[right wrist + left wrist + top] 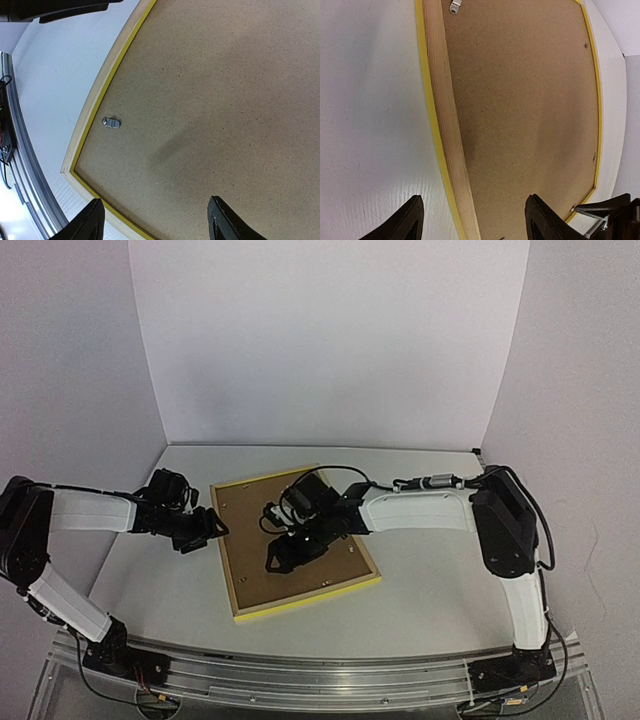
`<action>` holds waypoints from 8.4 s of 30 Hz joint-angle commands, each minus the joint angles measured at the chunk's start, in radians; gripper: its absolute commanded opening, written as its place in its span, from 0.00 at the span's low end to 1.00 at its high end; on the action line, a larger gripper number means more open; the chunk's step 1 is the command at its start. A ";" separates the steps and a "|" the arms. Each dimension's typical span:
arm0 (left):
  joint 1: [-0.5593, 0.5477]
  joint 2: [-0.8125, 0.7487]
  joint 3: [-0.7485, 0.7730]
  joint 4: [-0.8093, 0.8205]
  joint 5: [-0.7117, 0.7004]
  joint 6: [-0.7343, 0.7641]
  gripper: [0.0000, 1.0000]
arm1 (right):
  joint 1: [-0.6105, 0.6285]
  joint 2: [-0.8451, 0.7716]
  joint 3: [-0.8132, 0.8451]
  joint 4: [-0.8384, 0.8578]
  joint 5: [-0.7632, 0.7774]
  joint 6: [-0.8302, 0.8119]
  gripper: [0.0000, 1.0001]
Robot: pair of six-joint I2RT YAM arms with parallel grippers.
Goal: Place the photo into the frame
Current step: Install the photo frame at the center of the board, then adjust the photo frame at the center of the board, then install the photo frame at the center of the board.
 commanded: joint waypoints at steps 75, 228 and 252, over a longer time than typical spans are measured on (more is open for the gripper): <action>-0.050 0.137 -0.103 0.145 0.020 -0.162 0.03 | 0.079 0.373 0.283 0.157 -0.090 0.438 0.47; -0.137 0.507 0.225 0.173 0.004 -0.359 0.00 | -0.137 0.472 0.447 0.133 -0.291 0.358 0.52; -0.137 0.544 0.274 0.155 0.007 -0.333 0.00 | -0.132 0.380 0.295 0.130 -0.380 0.247 0.44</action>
